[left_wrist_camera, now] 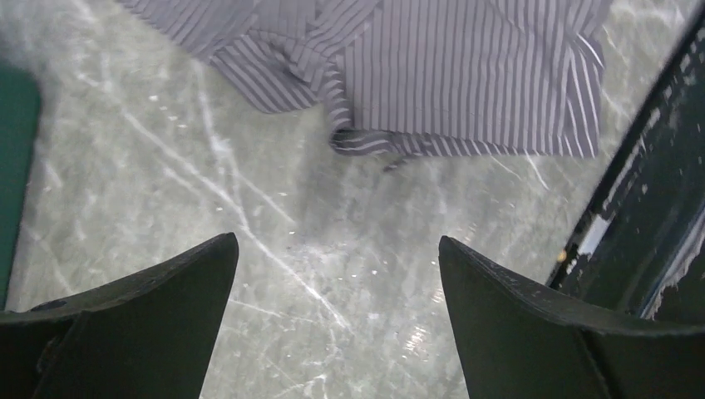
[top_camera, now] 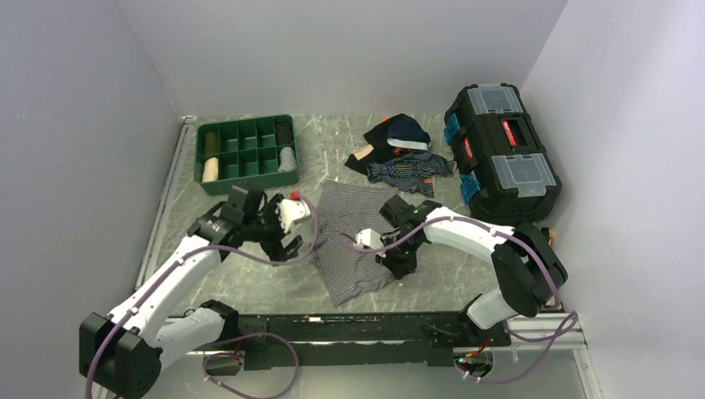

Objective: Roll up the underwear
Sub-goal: Fold the underwear at the center of the board.

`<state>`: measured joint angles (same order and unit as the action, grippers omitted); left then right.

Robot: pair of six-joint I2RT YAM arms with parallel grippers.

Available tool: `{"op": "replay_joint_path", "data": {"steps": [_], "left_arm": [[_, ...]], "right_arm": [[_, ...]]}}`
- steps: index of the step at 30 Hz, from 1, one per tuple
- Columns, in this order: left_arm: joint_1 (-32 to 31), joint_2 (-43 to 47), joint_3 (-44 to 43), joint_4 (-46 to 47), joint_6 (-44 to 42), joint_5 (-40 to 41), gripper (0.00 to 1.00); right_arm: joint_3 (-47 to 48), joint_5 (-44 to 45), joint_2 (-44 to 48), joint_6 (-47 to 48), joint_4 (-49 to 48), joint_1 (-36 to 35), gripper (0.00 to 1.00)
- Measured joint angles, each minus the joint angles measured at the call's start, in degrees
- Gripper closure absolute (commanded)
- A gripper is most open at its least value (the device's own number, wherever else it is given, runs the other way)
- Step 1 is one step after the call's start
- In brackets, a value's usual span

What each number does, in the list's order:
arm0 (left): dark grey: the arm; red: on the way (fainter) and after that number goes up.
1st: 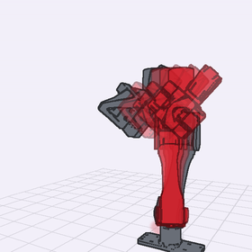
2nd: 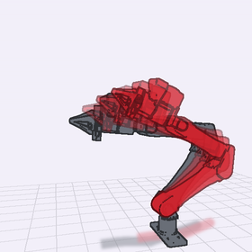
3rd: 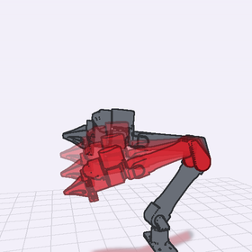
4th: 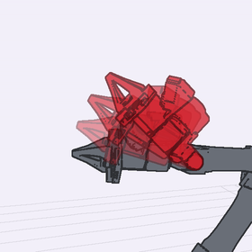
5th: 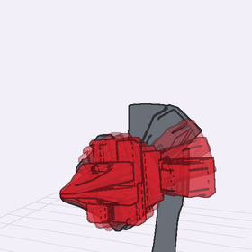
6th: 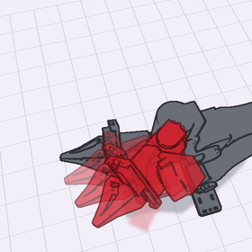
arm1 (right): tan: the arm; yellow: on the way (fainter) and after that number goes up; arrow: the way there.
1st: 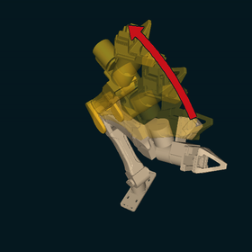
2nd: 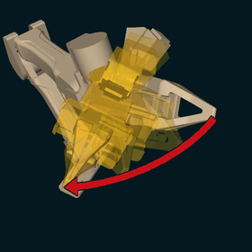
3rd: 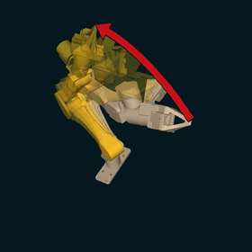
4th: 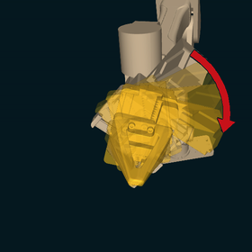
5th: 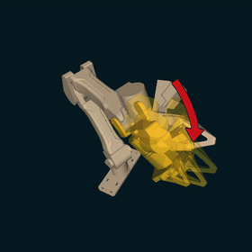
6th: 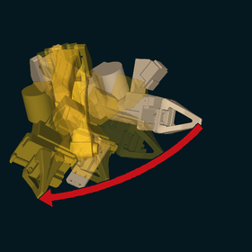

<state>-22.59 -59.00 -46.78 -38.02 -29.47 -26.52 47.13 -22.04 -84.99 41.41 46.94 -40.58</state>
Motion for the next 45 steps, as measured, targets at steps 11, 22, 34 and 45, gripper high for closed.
{"op": "replay_joint_path", "data": {"steps": [11, 22, 34, 45], "left_arm": [[-21.5, -0.9, 5.9, 2.4, -2.9, 5.8, 0.09], [-42.0, -15.6, -1.8, 5.4, -2.6, 12.6, 0.25], [-49.1, -22.0, -1.7, 9.5, -2.3, 15.1, 0.33], [-50.1, -23.6, 1.6, 12.1, -2.4, 18.1, 0.42]], "right_arm": [[12.8, -11.4, -10.1, -0.2, 7.9, 8.9, 1.0], [16.9, -16.0, -16.6, 0.7, 13.1, 13.5, 1.0], [17.1, -16.0, -17.4, 0.6, 13.5, 13.5, 1.0], [16.7, -16.0, -17.4, 0.6, 13.4, 13.6, 1.0]]}}
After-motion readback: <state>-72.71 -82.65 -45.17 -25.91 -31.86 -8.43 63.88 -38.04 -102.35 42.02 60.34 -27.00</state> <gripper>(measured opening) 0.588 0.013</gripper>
